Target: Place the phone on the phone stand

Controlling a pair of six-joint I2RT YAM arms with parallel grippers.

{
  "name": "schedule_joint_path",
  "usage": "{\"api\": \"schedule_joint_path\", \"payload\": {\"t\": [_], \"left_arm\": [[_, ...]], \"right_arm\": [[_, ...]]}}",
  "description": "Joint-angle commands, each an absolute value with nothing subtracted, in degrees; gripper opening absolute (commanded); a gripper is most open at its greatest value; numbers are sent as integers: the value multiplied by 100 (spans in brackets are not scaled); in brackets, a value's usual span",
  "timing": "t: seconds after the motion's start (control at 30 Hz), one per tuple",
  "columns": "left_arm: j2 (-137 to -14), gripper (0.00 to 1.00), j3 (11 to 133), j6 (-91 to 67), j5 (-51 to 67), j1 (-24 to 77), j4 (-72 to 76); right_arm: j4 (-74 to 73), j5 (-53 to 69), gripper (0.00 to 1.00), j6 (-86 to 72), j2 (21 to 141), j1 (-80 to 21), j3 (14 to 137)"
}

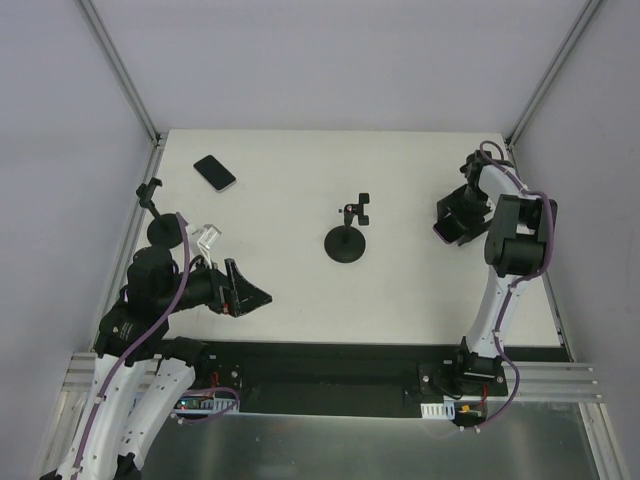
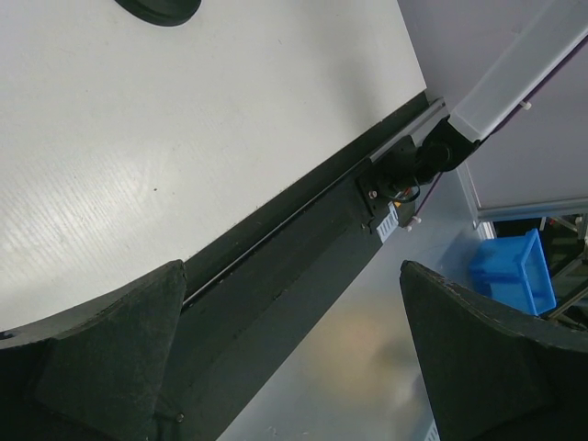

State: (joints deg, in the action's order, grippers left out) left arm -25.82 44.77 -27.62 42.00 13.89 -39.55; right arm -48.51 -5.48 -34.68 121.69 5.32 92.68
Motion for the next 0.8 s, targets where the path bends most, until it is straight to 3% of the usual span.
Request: {"api": "schedule_joint_path", "payload": {"t": [0.0, 0.07, 0.23, 0.27, 0.3, 0.43, 0.57, 0.7, 0.77], "left_arm": [[-2514, 99, 4649, -2742, 4324, 1397, -3920], [-2514, 99, 4649, -2751, 4333, 1397, -3937], [-2488, 99, 4658, -2812, 4377, 1397, -3946], [-2479, 99, 4667, -2830, 4394, 1397, -3955], [-2435, 99, 4676, -2839, 4395, 1389, -3990], [-2321, 99, 4746, -2944, 4421, 1397, -4043], [-2233, 99, 4808, -3067, 4447, 1397, -4069], [-2145, 99, 4799, -3164, 4474, 1397, -4069], [-2136, 99, 4755, -3199, 4482, 1397, -4069]], "right_arm": [[-5159, -756, 97, -3753, 12375, 484, 9484], [-5081, -765, 99, -3814, 12358, 440, 9396], [-4816, -712, 84, -3806, 12217, 290, 9185], [-4825, -773, 79, -3814, 12173, 281, 9106], [-4816, -808, 67, -3875, 12129, 273, 9045], [-4456, -721, 53, -3885, 11778, 264, 8614], [-4360, -712, 33, -3657, 11514, 237, 8394], [-3921, -695, 1, -3209, 10944, 229, 7692], [-3536, -642, 1, -2770, 10469, 194, 7139]]}}
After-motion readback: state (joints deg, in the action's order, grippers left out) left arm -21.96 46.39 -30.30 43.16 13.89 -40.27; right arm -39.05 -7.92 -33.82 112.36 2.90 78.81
